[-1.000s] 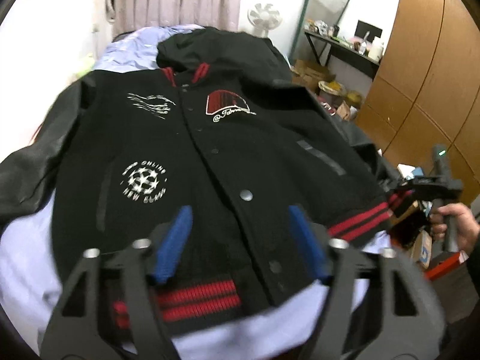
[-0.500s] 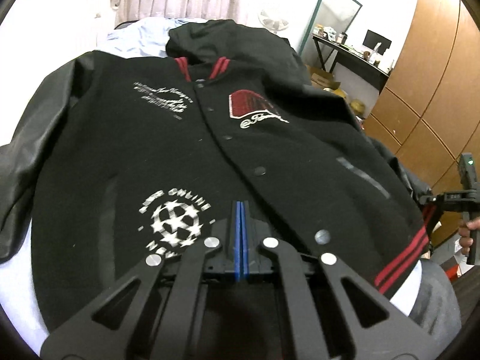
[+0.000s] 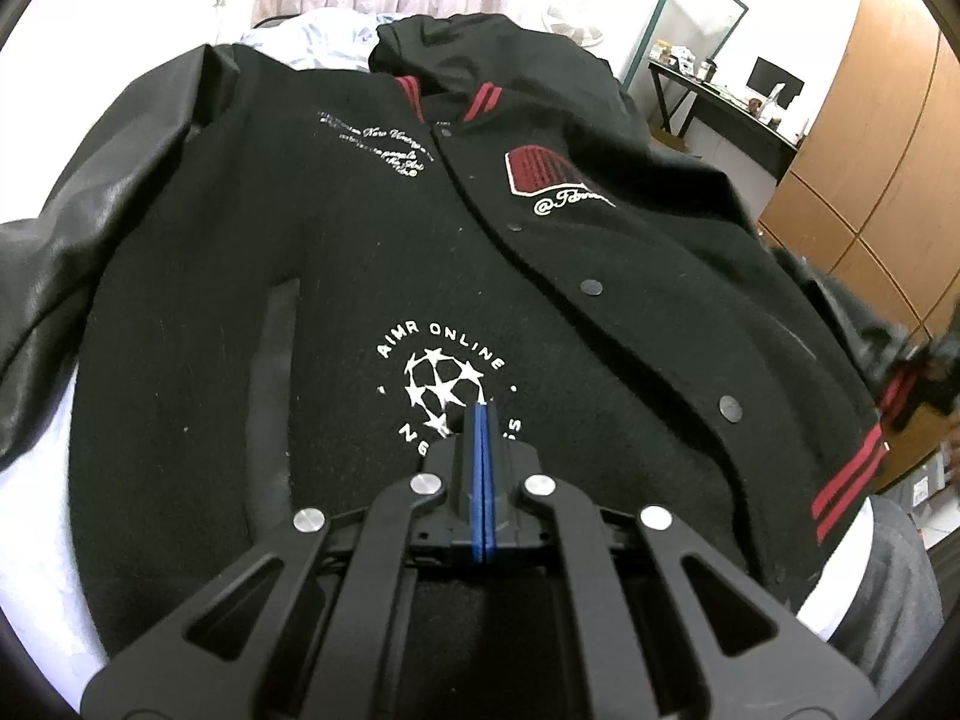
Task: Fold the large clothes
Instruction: 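Carry the sleeve across the jacket body while the left tool pins the jacket front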
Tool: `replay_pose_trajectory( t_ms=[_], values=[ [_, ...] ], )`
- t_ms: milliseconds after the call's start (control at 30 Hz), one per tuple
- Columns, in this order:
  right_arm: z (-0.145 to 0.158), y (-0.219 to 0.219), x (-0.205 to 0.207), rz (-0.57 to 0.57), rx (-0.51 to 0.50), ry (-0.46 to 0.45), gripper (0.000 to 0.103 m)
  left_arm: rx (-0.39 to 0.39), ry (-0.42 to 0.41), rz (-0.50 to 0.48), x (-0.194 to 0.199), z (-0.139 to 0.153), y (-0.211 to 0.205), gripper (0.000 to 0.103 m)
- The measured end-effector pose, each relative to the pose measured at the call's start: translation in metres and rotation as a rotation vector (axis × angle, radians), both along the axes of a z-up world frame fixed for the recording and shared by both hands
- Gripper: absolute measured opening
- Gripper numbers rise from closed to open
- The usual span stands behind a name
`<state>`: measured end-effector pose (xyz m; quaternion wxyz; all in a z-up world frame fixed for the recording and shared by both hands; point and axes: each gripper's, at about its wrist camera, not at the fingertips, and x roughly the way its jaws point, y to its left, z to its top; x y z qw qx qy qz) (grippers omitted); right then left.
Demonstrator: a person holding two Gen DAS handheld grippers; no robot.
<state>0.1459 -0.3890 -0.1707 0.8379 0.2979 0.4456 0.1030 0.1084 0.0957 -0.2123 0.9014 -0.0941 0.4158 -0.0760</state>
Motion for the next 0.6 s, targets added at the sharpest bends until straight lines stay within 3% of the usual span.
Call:
replay_pose_trajectory(
  t_ms=[200,333,433,600],
  values=[
    [0.125,0.078,0.033,0.183,-0.006,-0.204,0.015,0.001,0.026,0.017,0.004,-0.01,-0.001,0.001],
    [0.171,0.164,0.053,0.365,-0.031,-0.273,0.015,-0.028,0.039,0.023,0.006,-0.011,0.004,0.001],
    [0.176,0.237,0.075,0.491,-0.019,-0.275,0.015,-0.028,0.051,0.031,0.003,-0.013,0.005,0.001],
    [0.139,0.381,0.09,0.718,0.002,-0.22,0.015,-0.047,0.058,0.054,-0.008,-0.011,0.012,0.001]
  ],
)
